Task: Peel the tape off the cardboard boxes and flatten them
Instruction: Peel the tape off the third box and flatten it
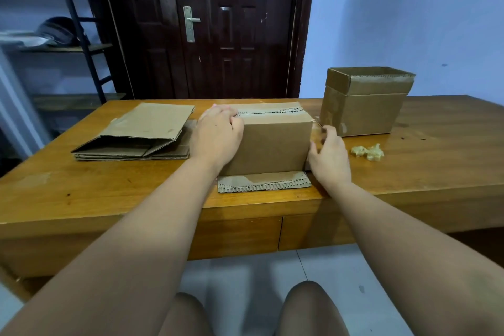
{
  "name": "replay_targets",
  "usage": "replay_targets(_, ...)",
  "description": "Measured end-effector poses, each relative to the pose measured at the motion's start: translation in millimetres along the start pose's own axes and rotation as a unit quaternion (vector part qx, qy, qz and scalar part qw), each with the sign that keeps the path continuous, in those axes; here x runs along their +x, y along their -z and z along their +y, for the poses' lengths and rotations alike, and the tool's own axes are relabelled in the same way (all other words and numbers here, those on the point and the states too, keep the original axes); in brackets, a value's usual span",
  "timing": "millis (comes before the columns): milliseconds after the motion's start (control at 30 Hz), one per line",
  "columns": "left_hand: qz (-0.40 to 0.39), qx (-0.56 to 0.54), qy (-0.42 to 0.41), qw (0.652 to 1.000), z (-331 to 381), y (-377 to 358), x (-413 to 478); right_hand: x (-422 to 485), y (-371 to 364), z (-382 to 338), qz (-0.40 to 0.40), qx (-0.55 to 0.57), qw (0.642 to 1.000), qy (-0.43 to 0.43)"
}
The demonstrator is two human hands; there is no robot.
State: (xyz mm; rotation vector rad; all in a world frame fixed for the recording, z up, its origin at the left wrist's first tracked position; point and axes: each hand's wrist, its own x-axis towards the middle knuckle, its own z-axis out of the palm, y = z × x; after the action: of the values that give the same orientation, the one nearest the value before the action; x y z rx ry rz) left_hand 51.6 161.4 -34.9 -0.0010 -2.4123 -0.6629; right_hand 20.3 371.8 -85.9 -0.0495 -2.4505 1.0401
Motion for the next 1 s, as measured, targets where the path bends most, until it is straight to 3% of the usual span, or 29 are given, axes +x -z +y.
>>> replay_targets(300, 0.001, 0.003, -0.008, 1.000, -3, -3, 2, -3, 1, 4, 0.068, -0.062, 0.995, 0.030)
replay_targets(467, 0.001, 0.010, -0.003, 1.000, -2, -3, 1, 6, 16, 7, 0.132, 0.087, 0.975, -0.159)
replay_targets(633, -0.002, 0.011, 0.001, 1.000, -4, -4, 3, 0, 11, 5, 0.100, 0.095, 0.985, -0.105)
replay_targets(867, 0.004, 0.013, -0.004, 1.000, -6, -5, 4, 3, 7, 5, 0.098, 0.076, 0.984, -0.131)
replay_targets(1000, 0.010, 0.006, -0.001, 1.000, -6, -7, 3, 0, 11, 0, 0.067, 0.076, 0.992, -0.080)
